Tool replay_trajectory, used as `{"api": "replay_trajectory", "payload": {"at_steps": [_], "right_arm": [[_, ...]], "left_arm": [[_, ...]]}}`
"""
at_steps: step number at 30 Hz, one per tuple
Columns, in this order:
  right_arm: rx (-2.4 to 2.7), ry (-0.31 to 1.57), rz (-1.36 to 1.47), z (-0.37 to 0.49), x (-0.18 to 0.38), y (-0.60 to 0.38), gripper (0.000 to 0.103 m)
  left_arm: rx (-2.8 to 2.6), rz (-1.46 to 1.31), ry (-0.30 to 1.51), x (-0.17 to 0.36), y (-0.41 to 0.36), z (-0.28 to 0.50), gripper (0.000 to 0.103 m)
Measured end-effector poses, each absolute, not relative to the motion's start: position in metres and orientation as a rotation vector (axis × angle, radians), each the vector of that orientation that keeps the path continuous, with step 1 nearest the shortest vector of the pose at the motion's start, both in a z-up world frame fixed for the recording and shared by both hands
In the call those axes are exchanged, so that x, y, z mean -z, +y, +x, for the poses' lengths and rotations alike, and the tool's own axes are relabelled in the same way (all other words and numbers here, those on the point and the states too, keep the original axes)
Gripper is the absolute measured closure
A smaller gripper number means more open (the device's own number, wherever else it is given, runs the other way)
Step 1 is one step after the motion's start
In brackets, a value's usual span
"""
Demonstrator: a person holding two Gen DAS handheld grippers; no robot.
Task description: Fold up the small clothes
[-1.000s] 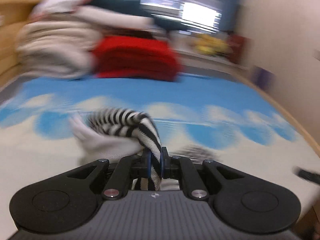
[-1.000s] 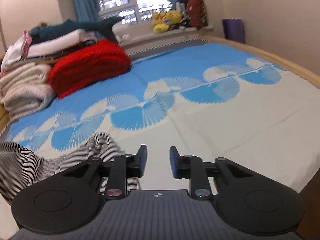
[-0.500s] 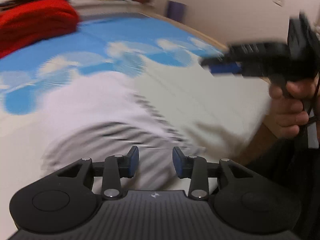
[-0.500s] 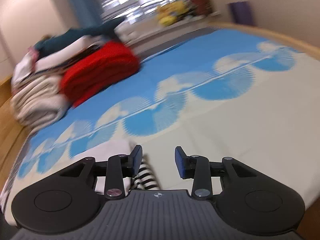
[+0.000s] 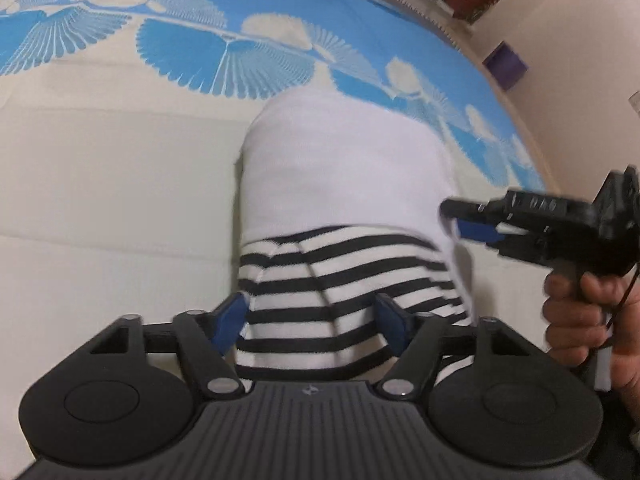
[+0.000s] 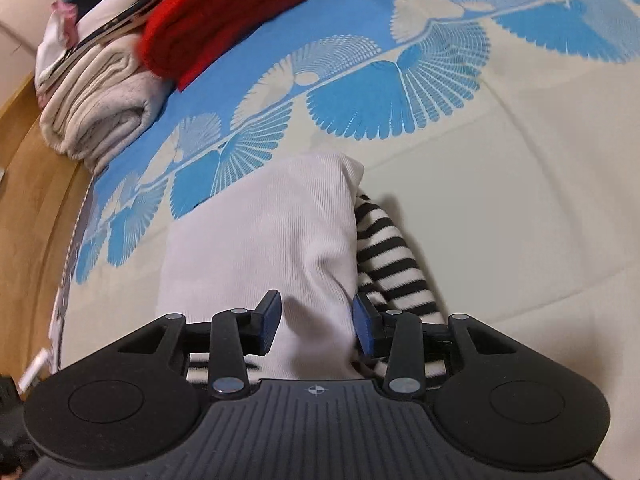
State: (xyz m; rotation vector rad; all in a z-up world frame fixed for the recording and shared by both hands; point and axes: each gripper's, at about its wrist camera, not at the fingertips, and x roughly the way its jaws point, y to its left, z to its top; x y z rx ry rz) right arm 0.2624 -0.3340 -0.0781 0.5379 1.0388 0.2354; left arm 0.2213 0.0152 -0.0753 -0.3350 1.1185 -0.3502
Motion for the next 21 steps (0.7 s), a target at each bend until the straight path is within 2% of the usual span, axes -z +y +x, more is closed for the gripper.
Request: {"api": "replay_trajectory", "payload": {"at_steps": [1,2,3,5,6,9,12,14,21], "right_arm": [[-0.233,1.039,0.548,0.265,0.081,-0.331,0.068],[-0.233,1.032,0.564,0.267,0.083,-0.331,0.091],[-0.233,1.022,0.579,0.267,0.083,-0.330,0.097],[-0.229,0.965,0.613,0.267,0.075,-0.336,0.099],[-0.235,0.895,0.642,0.262,0.065,-0.340,0.103],[-0.211,0.716,0.660,0.250,0.040,-0.357,0.103],[-0.092,0.799,0.598,0.254,0.050,-0.363,0.103],[-0.094,0.877,0.586,0.258,0.062,-0.359,0.103],[-0.074,0.967,0.387,0.265,0.077,-0.333,0.103]], "left_arm": [[0.349,-0.358,1.142,0.081,0.016,0.223,0.023],[0.350,-0.396,1.167,0.085,0.018,0.226,0.023],[0.347,-0.420,1.178,0.088,0.018,0.228,0.023],[0.348,-0.419,1.177,0.089,0.018,0.232,0.022],[0.351,-0.404,1.169,0.086,0.016,0.232,0.022],[0.392,-0.373,1.151,0.085,0.006,0.230,0.021],[0.397,-0.270,1.158,0.088,-0.007,0.226,0.020],[0.388,-0.225,1.170,0.093,-0.010,0.225,0.017],[0.398,-0.013,1.159,0.105,-0.030,0.219,0.016]]}}
